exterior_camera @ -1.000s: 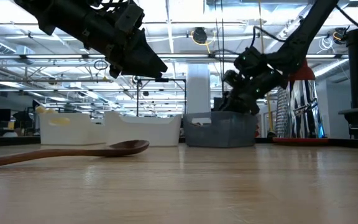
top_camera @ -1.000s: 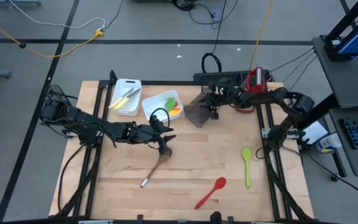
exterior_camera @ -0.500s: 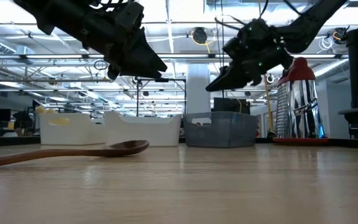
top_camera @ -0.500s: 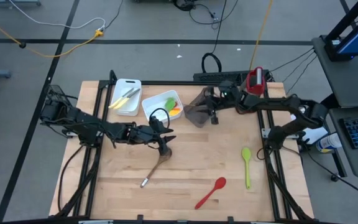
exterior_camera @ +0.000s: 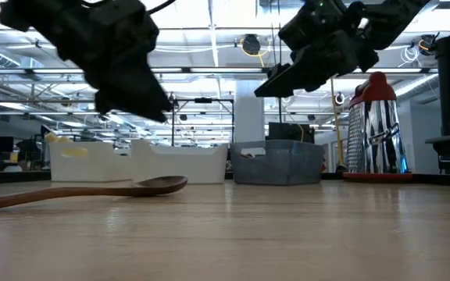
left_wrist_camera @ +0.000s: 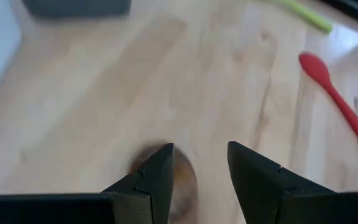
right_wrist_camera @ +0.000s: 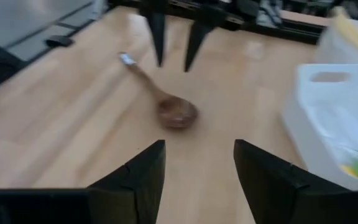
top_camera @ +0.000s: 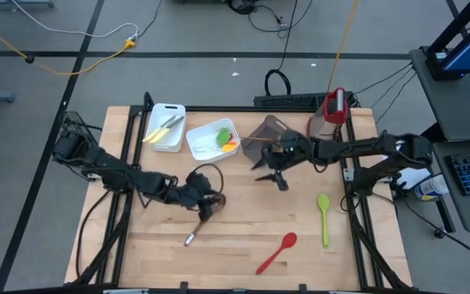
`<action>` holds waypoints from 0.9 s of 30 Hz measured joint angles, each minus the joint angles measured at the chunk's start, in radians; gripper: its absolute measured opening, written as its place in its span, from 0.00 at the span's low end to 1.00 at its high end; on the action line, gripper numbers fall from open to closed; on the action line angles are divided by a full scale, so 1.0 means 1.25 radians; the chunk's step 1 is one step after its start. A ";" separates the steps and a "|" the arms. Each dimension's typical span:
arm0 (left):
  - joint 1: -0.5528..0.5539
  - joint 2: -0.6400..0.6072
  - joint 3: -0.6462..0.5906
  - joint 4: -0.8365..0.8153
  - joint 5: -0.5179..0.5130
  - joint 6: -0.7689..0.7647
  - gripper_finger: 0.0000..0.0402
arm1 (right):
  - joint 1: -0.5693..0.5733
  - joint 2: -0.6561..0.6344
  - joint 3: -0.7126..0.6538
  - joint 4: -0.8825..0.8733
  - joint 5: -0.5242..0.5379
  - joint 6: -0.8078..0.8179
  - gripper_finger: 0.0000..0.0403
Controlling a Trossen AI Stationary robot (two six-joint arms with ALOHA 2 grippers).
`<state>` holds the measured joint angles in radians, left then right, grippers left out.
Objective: Pick & Place Kitchen Items
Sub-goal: Put the brown serving spoon into the black bin
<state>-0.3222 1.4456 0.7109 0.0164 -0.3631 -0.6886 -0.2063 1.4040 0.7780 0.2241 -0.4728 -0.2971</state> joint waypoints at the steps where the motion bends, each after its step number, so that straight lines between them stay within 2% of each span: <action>1: -0.012 0.001 0.000 -0.016 0.000 -0.032 0.38 | 0.015 0.000 0.000 0.000 0.000 0.006 0.46; 12: -0.137 0.020 0.001 -0.128 -0.027 -0.317 0.38 | 0.167 0.000 0.000 0.000 0.000 0.022 0.44; 15: -0.161 0.040 0.000 -0.157 -0.042 -0.349 0.38 | 0.203 0.000 0.000 0.000 0.002 0.022 0.44; 18: -0.177 0.062 0.001 -0.133 -0.054 -0.354 0.38 | 0.244 0.000 0.000 -0.004 0.003 0.034 0.43; 25: -0.190 0.133 0.000 -0.138 -0.052 -0.375 0.38 | 0.367 0.032 0.000 -0.005 0.003 0.126 0.44; 27: -0.189 0.148 0.000 -0.132 -0.053 -0.388 0.38 | 0.406 0.052 0.000 -0.007 0.028 0.151 0.45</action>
<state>-0.5586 1.6306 0.7109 -0.1480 -0.4290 -1.1730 0.3008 1.4690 0.7780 0.2148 -0.4383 -0.1081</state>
